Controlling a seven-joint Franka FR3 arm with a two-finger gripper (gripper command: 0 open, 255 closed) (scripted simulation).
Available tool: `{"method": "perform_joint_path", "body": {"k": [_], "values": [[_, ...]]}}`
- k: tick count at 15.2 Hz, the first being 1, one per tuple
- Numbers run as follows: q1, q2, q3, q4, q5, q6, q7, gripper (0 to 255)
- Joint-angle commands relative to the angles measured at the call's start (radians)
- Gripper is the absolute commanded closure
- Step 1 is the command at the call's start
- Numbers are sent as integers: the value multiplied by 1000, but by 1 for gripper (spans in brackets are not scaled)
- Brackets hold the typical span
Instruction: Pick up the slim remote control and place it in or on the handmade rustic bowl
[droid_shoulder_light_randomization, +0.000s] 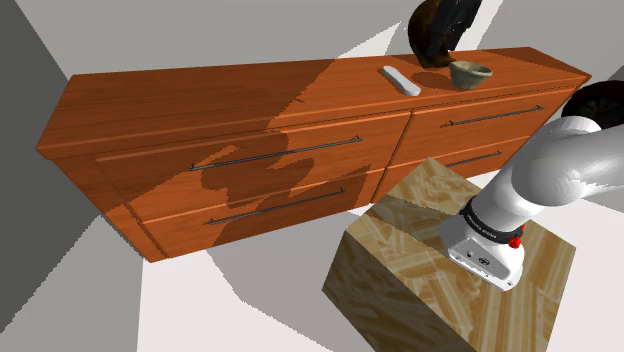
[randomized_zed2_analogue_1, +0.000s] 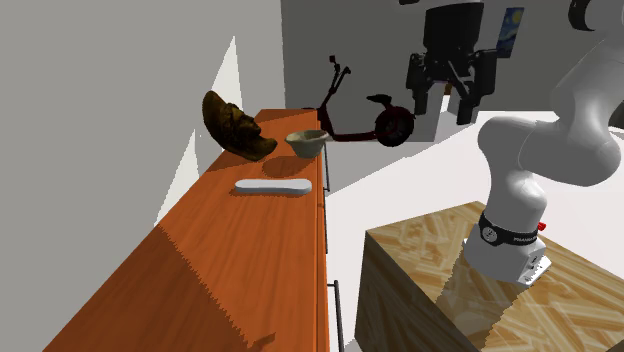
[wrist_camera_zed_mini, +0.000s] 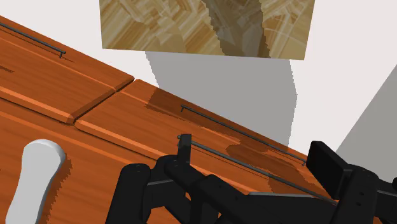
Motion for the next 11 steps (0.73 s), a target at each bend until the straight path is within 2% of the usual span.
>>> {"method": "perform_joint_path", "body": {"k": [1,11], "values": [[0,0,0,0,0,0,0,0],[-70,248,-124,16,-71,245,-82,0]]}}
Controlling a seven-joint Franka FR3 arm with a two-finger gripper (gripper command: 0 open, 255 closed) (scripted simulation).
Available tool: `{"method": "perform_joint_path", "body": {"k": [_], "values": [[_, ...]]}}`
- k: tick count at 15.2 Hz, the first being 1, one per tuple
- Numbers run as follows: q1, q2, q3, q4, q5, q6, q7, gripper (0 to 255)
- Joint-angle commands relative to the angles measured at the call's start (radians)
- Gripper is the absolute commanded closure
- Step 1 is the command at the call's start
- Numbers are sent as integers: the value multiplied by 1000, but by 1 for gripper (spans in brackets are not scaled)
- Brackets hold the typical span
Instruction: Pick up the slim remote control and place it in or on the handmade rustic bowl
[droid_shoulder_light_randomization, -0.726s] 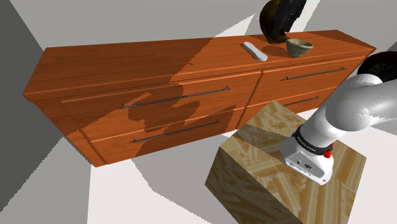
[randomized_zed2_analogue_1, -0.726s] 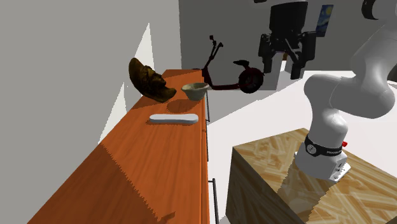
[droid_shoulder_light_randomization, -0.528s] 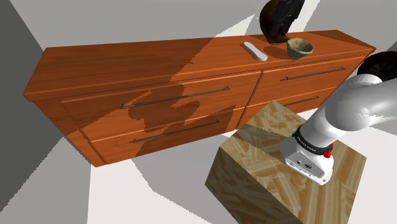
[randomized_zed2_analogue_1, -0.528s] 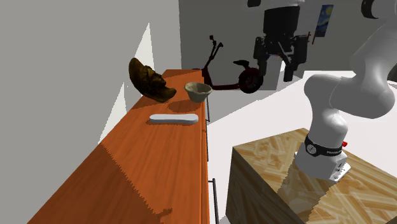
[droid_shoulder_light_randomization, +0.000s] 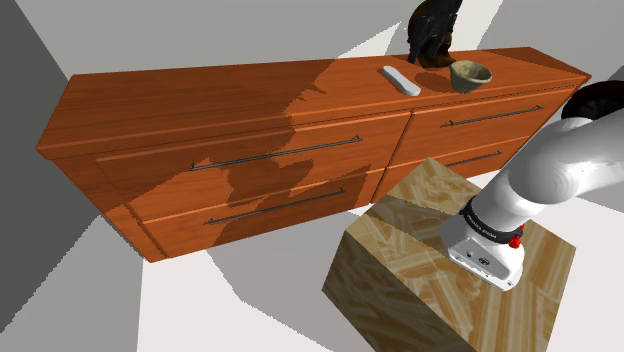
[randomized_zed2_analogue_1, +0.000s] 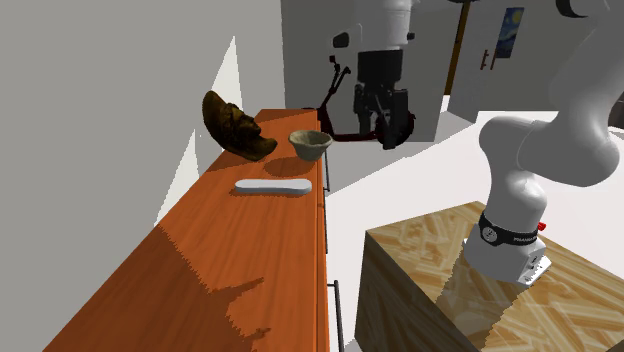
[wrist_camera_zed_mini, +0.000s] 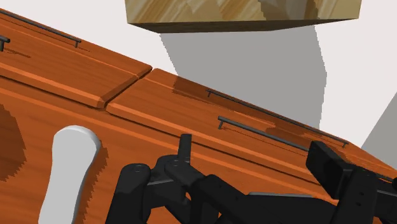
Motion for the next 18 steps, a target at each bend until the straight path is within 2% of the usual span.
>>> {"method": "perform_joint_path", "body": {"k": [1,10,18], "values": [[-13,54,-25,16,-9,43,-17,0],[-58,336,-132,137,2,216,-100,0],[-107,612,-204,317,84,310,-193,0]]}}
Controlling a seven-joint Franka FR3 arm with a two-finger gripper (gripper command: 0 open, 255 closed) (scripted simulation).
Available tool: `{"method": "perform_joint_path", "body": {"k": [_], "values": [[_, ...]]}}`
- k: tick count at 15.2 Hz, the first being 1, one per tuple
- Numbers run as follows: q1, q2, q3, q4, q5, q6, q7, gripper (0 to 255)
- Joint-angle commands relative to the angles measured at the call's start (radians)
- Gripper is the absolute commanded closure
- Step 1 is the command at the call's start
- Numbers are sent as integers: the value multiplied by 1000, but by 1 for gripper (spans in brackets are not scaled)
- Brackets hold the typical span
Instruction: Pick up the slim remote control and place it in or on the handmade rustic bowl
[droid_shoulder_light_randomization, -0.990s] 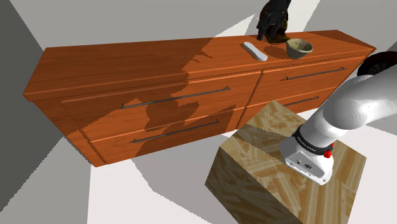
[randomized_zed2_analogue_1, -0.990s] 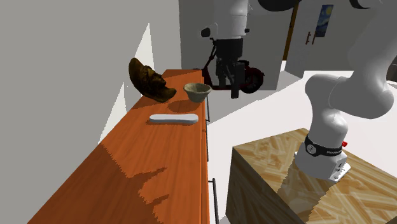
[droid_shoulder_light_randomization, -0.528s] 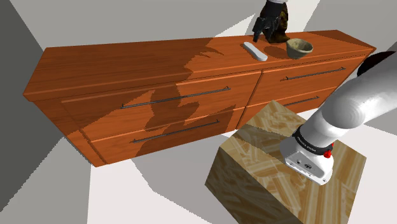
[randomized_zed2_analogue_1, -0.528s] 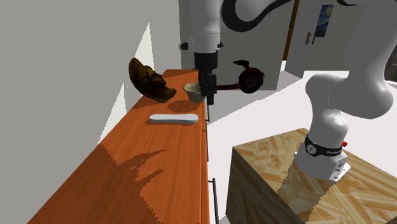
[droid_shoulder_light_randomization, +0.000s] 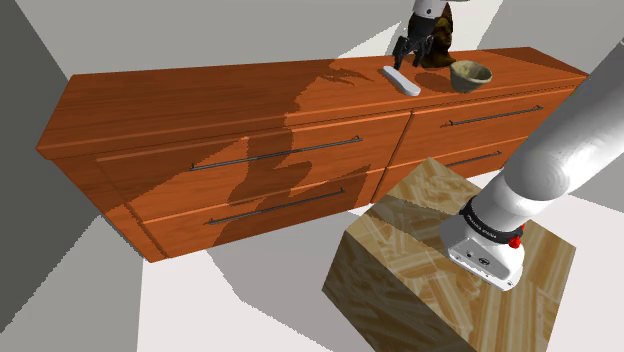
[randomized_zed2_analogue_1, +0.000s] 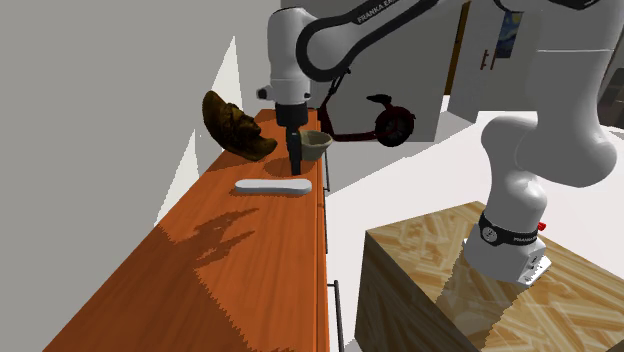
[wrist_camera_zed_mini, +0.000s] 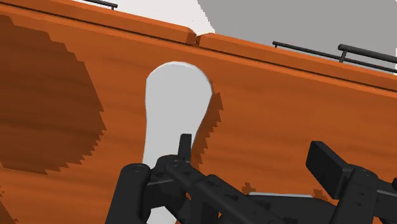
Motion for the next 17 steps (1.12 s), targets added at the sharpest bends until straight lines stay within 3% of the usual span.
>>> {"method": "perform_joint_path", "body": {"k": [1,7,17], "values": [[-17,76,-14,67,29,7,-26,0],[-82,279,-31,243,111,25,-87,0],[-88,326,-20,201,135,111,-102,0]]}}
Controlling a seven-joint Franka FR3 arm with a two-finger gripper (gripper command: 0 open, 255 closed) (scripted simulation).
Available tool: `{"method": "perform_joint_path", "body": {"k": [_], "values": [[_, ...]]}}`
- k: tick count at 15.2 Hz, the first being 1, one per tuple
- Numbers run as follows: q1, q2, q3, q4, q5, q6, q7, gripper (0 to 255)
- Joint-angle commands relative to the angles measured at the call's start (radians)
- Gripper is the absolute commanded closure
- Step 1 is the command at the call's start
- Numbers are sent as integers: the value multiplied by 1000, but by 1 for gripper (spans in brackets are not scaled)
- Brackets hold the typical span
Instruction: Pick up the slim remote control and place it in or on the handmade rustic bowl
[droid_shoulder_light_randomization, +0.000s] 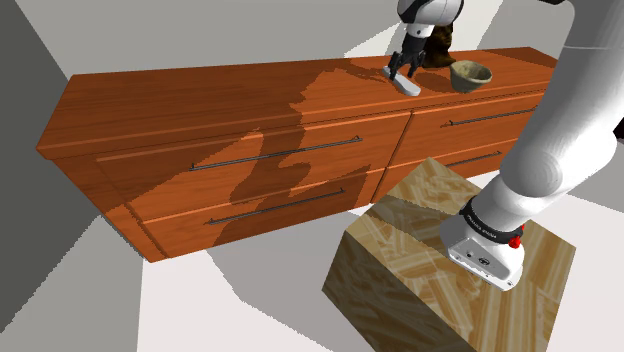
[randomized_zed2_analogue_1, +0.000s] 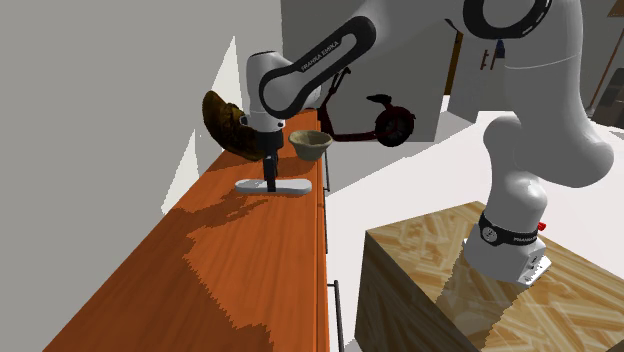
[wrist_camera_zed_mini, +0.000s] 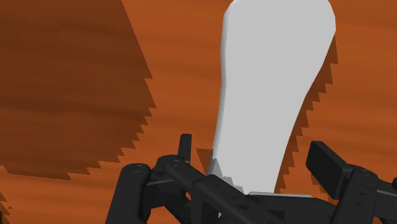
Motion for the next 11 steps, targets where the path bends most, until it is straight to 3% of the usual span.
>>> {"method": "perform_joint_path", "body": {"k": [1,5,6,11], "values": [[0,3,1,0,1,3,0,0],[0,3,1,0,1,3,0,0],[0,3,1,0,1,3,0,255],[0,3,1,0,1,3,-1,255]]}}
